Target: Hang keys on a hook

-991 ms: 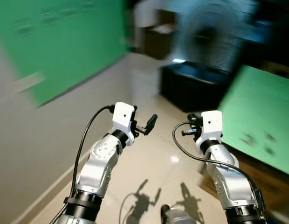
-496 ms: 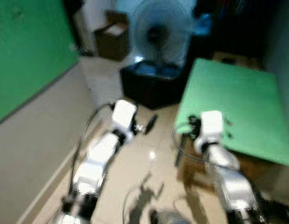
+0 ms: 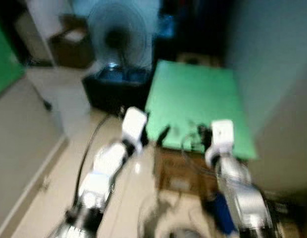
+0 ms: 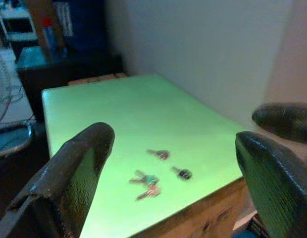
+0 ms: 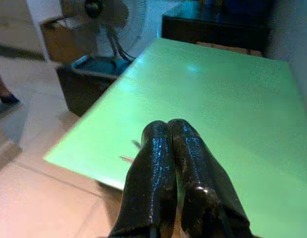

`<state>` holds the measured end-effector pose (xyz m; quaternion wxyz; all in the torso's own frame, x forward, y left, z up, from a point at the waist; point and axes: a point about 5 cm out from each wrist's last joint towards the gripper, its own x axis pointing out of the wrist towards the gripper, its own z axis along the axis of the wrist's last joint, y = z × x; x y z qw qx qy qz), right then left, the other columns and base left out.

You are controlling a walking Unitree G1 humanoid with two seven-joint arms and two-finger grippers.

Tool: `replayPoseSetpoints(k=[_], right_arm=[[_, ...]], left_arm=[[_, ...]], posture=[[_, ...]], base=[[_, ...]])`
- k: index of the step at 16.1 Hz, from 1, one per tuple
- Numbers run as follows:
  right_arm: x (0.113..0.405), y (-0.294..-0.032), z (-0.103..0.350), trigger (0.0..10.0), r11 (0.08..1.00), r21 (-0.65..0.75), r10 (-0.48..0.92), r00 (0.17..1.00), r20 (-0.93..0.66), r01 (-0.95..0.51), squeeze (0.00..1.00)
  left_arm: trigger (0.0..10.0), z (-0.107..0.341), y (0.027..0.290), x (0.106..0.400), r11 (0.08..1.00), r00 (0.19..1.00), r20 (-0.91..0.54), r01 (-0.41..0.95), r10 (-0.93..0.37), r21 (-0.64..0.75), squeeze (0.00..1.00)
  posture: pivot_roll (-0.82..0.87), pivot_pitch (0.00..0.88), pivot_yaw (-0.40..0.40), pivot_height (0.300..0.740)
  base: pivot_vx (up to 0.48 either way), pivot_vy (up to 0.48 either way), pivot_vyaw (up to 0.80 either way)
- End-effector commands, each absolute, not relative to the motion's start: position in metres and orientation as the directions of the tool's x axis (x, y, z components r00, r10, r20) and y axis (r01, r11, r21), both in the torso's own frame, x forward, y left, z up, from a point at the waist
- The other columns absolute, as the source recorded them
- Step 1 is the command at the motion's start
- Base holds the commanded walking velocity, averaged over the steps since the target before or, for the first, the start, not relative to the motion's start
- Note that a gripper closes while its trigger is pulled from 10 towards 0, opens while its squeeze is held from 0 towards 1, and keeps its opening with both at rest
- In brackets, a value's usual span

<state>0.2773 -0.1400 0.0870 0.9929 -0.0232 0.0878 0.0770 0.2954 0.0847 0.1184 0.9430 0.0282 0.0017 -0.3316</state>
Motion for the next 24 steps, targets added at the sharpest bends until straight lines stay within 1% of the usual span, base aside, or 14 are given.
replayPoseSetpoints(k=[1, 2, 7, 8, 9, 10, 11, 17, 19, 20, 21, 22, 23, 24], right_arm=[[0.282, -0.14, 0.093, 10.0, 0.987, -0.056, 0.137, 0.977, -0.163, -0.148, 0.07], [0.282, -0.142, 0.093, 10.0, 0.989, -0.061, 0.123, 0.978, -0.168, -0.135, 0.05], [0.282, -0.14, 0.092, 10.0, 0.989, -0.065, 0.12, 0.977, -0.178, -0.133, 0.04], [0.282, -0.139, 0.091, 10.0, 0.989, -0.071, 0.119, 0.976, -0.182, -0.133, 0.02], [0.283, -0.14, 0.089, 10.0, 0.992, -0.068, 0.095, 0.975, -0.201, -0.111, 0.0], [0.284, -0.143, 0.087, 10.0, 0.992, -0.092, 0.059, 0.975, -0.214, -0.081, 0.0], [0.284, -0.143, 0.086, 10.0, 0.994, -0.084, 0.053, 0.975, -0.215, -0.073, 1.0], [0.284, -0.145, 0.083, 10.0, 0.995, -0.082, 0.03, 0.974, -0.225, -0.05, 1.0], [0.284, -0.147, 0.081, 10.0, 0.992, -0.12, 0.01, 0.969, -0.246, -0.041, 1.0], [0.285, -0.148, 0.078, 10.0, 0.989, -0.14, 0.01, 0.964, -0.266, -0.049, 0.64], [0.285, -0.149, 0.078, 10.0, 0.989, -0.14, 0.005, 0.965, -0.262, -0.043, 0.0], [0.284, -0.15, 0.078, 10.0, 0.99, -0.135, -0.01, 0.966, -0.259, -0.026, 0.98], [0.284, -0.151, 0.078, 10.0, 0.992, -0.124, -0.01, 0.967, -0.254, -0.022, 1.0], [0.284, -0.15, 0.079, 10.0, 0.992, -0.125, -0.001, 0.967, -0.254, -0.032, 1.0]], left_arm=[[10.0, 0.118, 0.084, 0.295, 0.78, 0.782, -0.026, 0.623, -0.622, 0.067, 0.0], [10.0, 0.118, 0.084, 0.295, 0.785, 0.787, -0.027, 0.616, -0.616, 0.068, 0.0], [10.0, 0.119, 0.084, 0.294, 0.782, 0.786, -0.029, 0.617, -0.617, 0.092, 0.0], [10.0, 0.12, 0.084, 0.294, 0.779, 0.781, -0.015, 0.623, -0.624, 0.068, 0.0], [10.0, 0.12, 0.084, 0.293, 0.774, 0.777, -0.018, 0.628, -0.629, 0.073, 0.0], [10.0, 0.119, 0.083, 0.292, 0.767, 0.77, -0.024, 0.637, -0.638, 0.078, 0.0], [10.0, 0.119, 0.083, 0.291, 0.762, 0.765, -0.027, 0.643, -0.643, 0.079, 0.0], [10.0, 0.119, 0.084, 0.293, 0.76, 0.764, -0.035, 0.645, -0.645, 0.083, 0.0], [10.0, 0.117, 0.084, 0.294, 0.766, 0.773, -0.048, 0.634, -0.633, 0.104, 0.0], [10.0, 0.116, 0.083, 0.294, 0.769, 0.774, -0.053, 0.633, -0.631, 0.093, 0.0], [10.0, 0.116, 0.083, 0.294, 0.769, 0.774, -0.053, 0.632, -0.63, 0.095, 0.0], [10.0, 0.115, 0.084, 0.294, 0.775, 0.782, -0.062, 0.623, -0.62, 0.106, 0.0], [10.0, 0.114, 0.085, 0.295, 0.779, 0.786, -0.067, 0.618, -0.614, 0.109, 0.0], [10.0, 0.114, 0.085, 0.295, 0.78, 0.787, -0.066, 0.617, -0.613, 0.105, 0.0]], posture=[[-0.11, 0.0, 0.031, 0.74], [-0.11, 0.0, 0.03, 0.74], [-0.11, 0.0, 0.04, 0.74], [-0.11, 0.0, 0.041, 0.74], [-0.12, 0.0, 0.044, 0.74], [-0.12, 0.0, 0.048, 0.74], [-0.12, 0.0, 0.05, 0.74], [-0.12, 0.0, 0.054, 0.74], [-0.12, 0.0, 0.052, 0.74], [-0.12, 0.0, 0.053, 0.74], [-0.12, 0.0, 0.052, 0.74], [-0.12, 0.0, 0.053, 0.74], [-0.12, 0.0, 0.053, 0.74], [-0.12, 0.0, 0.053, 0.74]], base=[[0.0, 0.0, 0.0], [0.0, 0.0, 0.0], [0.0, 0.0, 0.0], [0.0, 0.0, 0.0], [0.48, 0.0, 0.0], [0.48, 0.0, 0.0], [0.48, 0.0, 0.0], [0.48, 0.0, 0.0], [0.48, 0.0, 0.0], [0.0, 0.0, 0.0], [0.0, 0.0, 0.0], [0.0, 0.0, 0.0], [0.0, 0.0, 0.0], [0.0, 0.0, 0.0]])
